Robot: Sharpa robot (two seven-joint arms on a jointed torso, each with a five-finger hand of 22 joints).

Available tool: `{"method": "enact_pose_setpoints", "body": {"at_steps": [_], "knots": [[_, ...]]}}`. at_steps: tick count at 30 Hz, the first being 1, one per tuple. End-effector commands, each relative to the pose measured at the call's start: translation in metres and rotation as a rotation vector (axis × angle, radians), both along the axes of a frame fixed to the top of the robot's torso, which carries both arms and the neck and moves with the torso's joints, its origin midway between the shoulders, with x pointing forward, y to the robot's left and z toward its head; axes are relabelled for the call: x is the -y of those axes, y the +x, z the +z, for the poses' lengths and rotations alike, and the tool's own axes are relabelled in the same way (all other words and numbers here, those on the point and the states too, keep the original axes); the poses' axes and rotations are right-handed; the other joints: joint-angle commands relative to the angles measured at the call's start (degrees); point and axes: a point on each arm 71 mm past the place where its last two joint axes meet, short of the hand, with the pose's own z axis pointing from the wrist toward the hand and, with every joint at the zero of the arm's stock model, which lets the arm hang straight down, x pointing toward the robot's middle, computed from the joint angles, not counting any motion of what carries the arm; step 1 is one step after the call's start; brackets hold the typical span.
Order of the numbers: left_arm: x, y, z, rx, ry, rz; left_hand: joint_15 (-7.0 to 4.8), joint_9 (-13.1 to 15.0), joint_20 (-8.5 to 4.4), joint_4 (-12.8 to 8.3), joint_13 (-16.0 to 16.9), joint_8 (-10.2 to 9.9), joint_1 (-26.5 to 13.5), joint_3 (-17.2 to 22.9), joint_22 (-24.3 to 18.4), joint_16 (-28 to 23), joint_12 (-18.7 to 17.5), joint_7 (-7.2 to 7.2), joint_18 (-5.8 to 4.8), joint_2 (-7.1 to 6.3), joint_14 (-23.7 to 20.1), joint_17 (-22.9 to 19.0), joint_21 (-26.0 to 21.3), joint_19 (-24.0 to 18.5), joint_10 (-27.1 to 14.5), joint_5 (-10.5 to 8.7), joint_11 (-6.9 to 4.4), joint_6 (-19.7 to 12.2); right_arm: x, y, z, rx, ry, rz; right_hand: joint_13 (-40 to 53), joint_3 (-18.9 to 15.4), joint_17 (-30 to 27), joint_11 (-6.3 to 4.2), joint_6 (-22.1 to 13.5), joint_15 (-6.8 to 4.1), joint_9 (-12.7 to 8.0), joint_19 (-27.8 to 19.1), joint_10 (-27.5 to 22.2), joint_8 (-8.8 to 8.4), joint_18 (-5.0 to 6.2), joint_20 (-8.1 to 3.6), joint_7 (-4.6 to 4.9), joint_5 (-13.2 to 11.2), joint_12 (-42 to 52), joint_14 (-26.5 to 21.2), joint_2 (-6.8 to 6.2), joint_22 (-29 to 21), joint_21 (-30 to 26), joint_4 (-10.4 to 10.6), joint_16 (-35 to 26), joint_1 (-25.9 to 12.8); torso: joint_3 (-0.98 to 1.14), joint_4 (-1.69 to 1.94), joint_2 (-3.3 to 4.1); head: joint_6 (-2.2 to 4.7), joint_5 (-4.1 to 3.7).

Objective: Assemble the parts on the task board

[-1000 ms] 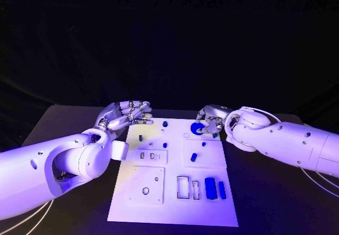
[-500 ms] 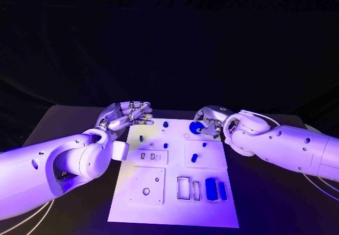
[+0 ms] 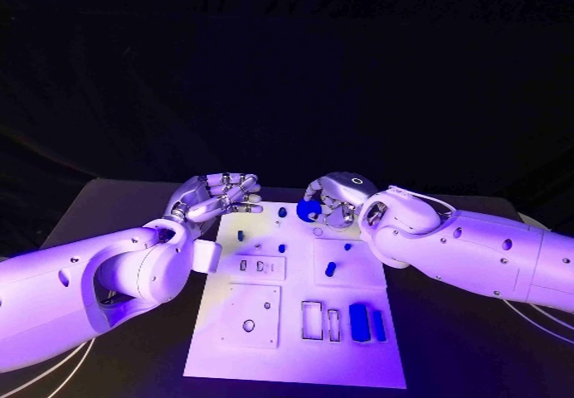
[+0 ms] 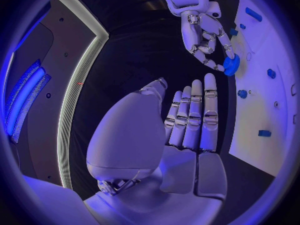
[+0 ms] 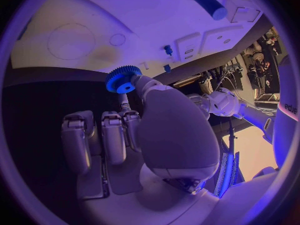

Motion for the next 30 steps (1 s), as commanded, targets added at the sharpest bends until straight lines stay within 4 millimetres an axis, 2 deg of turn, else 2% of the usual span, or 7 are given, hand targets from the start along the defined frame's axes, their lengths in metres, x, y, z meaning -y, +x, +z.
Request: {"method": "enact_pose_setpoints", "body": {"at_steps": [1,7,12,16,23,30], "knots": [[0.003,-0.001,0.001,0.005,-0.011,-0.021,0.31,-0.07,0.09,0.03,0.04,-0.36,-0.03,0.29,-0.10,-0.27,-0.29,0.43,0.72,0.40,0.03,0.09,-0.11,0.43,-0.10,-0.19,0.40,-0.26,-0.011,0.000,0.003,0.070,-0.018,0.005,8.63,0.33,13.35,-0.45,3.87,-0.42,7.56,5.99,0.71,1.62,-0.37,-0.50,-2.64,-0.17,0.10,5.61,0.09,15.07,0.25,-0.01,0.32,-0.55,-0.09,0.13,0.05,-0.17,0.08],[0.004,0.000,0.001,0.006,-0.011,-0.020,0.31,-0.08,0.09,-0.01,0.04,-0.38,0.05,0.35,-0.11,-0.31,-0.33,0.43,0.72,0.43,0.02,0.12,-0.12,0.43,-0.09,-0.18,0.40,-0.27,-0.030,0.002,-0.002,0.069,-0.023,0.025,8.64,0.71,13.31,-0.48,3.92,-0.45,7.59,5.99,0.74,1.63,-0.37,-0.53,-2.67,-0.65,0.10,5.60,-0.05,15.07,0.25,-0.06,0.31,-0.94,-0.03,0.08,0.11,-0.23,0.26],[0.005,0.000,0.001,0.007,-0.012,-0.022,0.31,-0.09,0.09,-0.04,0.04,-0.39,0.10,0.39,-0.12,-0.34,-0.35,0.42,0.72,0.44,0.00,0.15,-0.13,0.43,-0.08,-0.18,0.40,-0.26,-0.046,0.002,-0.011,0.056,-0.031,0.044,8.64,0.71,13.31,-0.48,3.92,-0.45,7.59,5.99,0.74,1.63,-0.37,-0.53,-2.67,-0.65,0.10,5.60,-0.05,15.07,0.25,-0.06,0.31,-0.94,-0.05,0.21,0.10,-0.34,0.26],[0.006,0.000,0.001,0.007,-0.013,-0.023,0.31,-0.09,0.09,-0.04,0.04,-0.39,0.10,0.39,-0.12,-0.34,-0.35,0.42,0.72,0.44,0.00,0.15,-0.13,0.43,-0.08,-0.18,0.40,-0.26,-0.054,0.001,-0.018,0.044,-0.035,0.057,8.65,0.81,13.30,-0.48,3.92,-0.46,7.59,5.99,0.75,1.63,-0.37,-0.54,-2.67,-0.74,0.10,5.60,-0.05,15.07,0.25,-0.05,0.30,-1.07,0.00,0.11,0.09,-0.36,0.40],[0.006,0.000,0.002,0.008,-0.013,-0.023,0.31,-0.09,0.09,-0.04,0.04,-0.39,0.10,0.39,-0.12,-0.34,-0.35,0.42,0.72,0.44,0.00,0.15,-0.13,0.43,-0.08,-0.18,0.40,-0.26,-0.060,0.000,-0.029,0.018,-0.048,0.062,8.64,0.88,13.36,-0.47,3.92,-0.46,7.60,5.99,0.74,1.63,-0.37,-0.54,-2.68,-0.79,0.09,5.61,-0.05,15.07,0.25,-0.04,0.32,-1.16,0.07,-0.09,0.10,-0.41,0.58],[0.006,0.000,0.001,0.007,-0.013,-0.023,0.32,-0.09,0.09,-0.06,0.05,-0.40,0.15,0.42,-0.13,-0.37,-0.37,0.42,0.72,0.45,-0.02,0.18,-0.14,0.43,-0.05,-0.18,0.39,-0.24,-0.061,0.001,-0.034,0.002,-0.059,0.063,8.58,1.05,13.28,-0.46,3.82,-0.45,7.60,5.99,0.69,1.57,-0.37,-0.55,-2.64,-1.08,0.03,5.59,-0.25,15.07,0.25,-0.01,0.30,-1.62,0.09,-0.06,0.06,-0.53,0.71]]}}
